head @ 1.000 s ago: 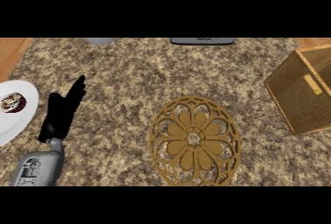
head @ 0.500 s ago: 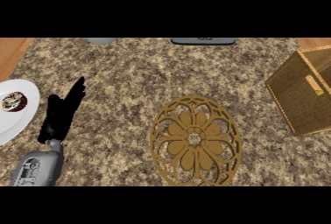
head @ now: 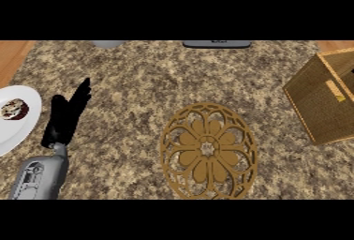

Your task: Pick the lemon from the placemat and place it in the basket

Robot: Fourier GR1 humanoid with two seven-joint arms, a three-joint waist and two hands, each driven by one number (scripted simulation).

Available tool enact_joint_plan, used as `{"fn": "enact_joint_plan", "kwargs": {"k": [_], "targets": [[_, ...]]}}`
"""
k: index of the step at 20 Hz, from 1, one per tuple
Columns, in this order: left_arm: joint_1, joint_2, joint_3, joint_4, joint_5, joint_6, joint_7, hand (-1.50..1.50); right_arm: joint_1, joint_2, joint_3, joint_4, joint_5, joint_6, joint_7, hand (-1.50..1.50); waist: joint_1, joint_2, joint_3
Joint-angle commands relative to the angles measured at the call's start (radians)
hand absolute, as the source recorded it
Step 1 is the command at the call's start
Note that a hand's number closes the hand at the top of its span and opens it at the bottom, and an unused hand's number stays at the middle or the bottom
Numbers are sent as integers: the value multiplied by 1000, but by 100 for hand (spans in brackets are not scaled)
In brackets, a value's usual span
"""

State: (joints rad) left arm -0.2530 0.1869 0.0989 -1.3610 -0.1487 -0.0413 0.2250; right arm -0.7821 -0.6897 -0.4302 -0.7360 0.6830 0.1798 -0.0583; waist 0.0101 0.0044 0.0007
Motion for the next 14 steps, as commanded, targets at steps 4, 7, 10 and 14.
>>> {"fn": "enact_joint_plan", "kwargs": {"k": [4,7,10,14], "targets": [[25,-18,-7,17,-7,7,-42,0,-16,1,-115,-6,-96,-136,-28,-150,-4,-2,0],[52,-25,-25,-27,-12,4,-25,0,-38,-86,-198,42,-134,-174,-28,-150,2,-1,0],[3,24,24,-30,40,-45,13,0,4,-134,-245,83,-168,-164,-13,-150,-5,-2,0],[84,14,17,-32,14,-19,-35,0,141,-238,-362,158,-251,-116,-115,-150,-12,-3,1]]}}
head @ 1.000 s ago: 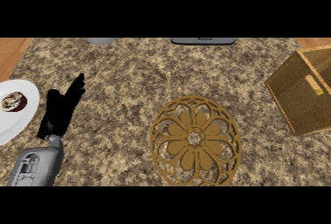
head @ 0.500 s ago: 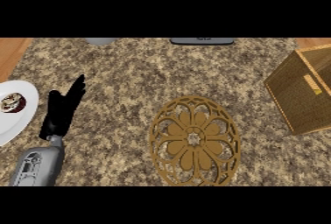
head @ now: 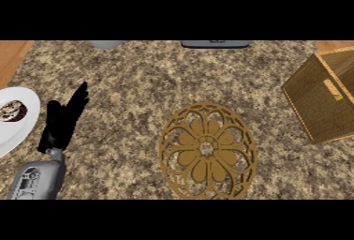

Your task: Pick the lemon from the placemat and place it in the basket

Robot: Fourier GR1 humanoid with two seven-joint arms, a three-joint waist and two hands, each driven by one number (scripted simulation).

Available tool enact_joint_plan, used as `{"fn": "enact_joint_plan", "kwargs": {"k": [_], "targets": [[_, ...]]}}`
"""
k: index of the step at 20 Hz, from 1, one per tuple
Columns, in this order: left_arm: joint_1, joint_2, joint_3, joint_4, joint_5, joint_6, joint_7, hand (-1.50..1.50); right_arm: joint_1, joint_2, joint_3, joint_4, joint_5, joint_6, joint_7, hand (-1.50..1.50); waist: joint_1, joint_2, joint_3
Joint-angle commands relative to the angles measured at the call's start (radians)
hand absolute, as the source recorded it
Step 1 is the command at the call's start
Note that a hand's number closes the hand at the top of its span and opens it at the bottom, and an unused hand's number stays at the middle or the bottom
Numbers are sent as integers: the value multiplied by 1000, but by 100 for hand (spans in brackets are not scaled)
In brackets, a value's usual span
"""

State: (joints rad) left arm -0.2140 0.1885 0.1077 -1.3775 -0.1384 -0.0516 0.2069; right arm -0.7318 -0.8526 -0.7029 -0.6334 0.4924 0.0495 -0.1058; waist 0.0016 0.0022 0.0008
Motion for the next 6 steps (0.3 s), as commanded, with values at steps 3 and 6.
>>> {"fn": "enact_joint_plan", "kwargs": {"k": [3,6], "targets": [[-75,-6,2,-15,2,15,85,0,132,-140,-123,144,-85,54,-114,-150,-4,2,2],[3,-6,-16,-37,-15,6,25,0,162,-261,-175,223,-128,140,-163,-150,3,4,3]]}}
